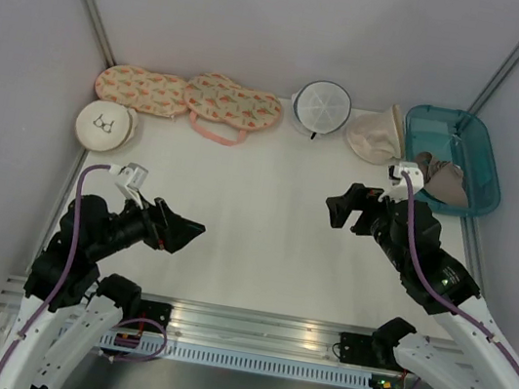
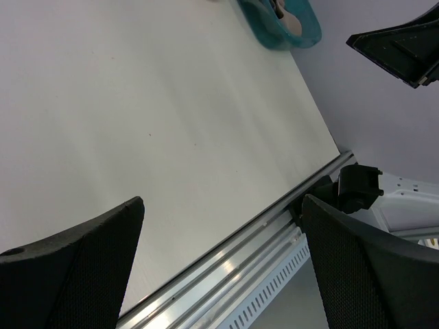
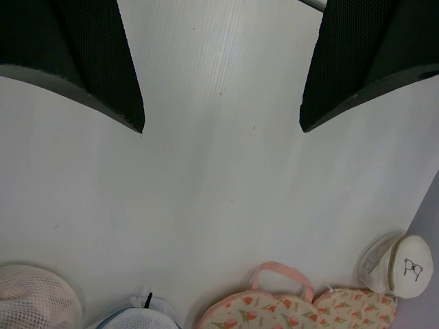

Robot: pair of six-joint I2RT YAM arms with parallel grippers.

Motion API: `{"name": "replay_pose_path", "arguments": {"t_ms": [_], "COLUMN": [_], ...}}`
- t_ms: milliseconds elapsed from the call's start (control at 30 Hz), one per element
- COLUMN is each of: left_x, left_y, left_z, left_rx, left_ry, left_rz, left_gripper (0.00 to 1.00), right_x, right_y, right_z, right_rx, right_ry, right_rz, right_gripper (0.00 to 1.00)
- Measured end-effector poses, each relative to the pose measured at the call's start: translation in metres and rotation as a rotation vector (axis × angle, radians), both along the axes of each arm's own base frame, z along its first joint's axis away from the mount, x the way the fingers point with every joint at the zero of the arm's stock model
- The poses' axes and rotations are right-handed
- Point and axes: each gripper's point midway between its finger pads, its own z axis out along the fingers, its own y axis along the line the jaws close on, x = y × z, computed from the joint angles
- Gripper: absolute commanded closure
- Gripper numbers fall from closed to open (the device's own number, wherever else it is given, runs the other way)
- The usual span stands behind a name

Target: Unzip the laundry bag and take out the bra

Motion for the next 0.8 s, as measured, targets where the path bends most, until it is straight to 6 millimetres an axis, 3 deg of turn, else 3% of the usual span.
{"name": "replay_pose_path", "arguments": {"t_ms": [233,367,467,567,633,700,800], "left_x": [-0.001,-0.002,-0.004,-0.011,-0.017,-0.021,-0.025], "left_y": [0.0,0.0,0.0,0.001,0.001,0.001,0.002], "left_z": [0.0,0.0,0.001,0.004,0.006,0.007,0.004], "left_rx": [-0.001,-0.002,-0.006,-0.02,-0.029,-0.034,-0.037], "left_ry": [-0.001,0.0,-0.006,-0.019,-0.031,-0.035,-0.028], "left_rz": [-0.001,-0.004,-0.008,-0.014,-0.023,-0.028,-0.03], "left_gripper": [0.0,0.01,0.0,0.0,0.0,0.01,0.01], "right_x": [0.013,0.044,0.078,0.109,0.13,0.15,0.182], "right_y": [-0.004,-0.009,-0.015,-0.043,-0.072,-0.096,-0.108], "right_z": [-0.008,-0.031,-0.061,-0.09,-0.102,-0.101,-0.087], "right_rx": [-0.043,-0.153,-0.232,-0.271,-0.286,-0.292,-0.286], "right_ry": [0.011,0.066,0.139,0.217,0.258,0.264,0.229], "right_rz": [-0.059,-0.17,-0.257,-0.371,-0.472,-0.558,-0.614], "right_gripper": [0.02,0.02,0.02,0.02,0.02,0.02,0.02]}}
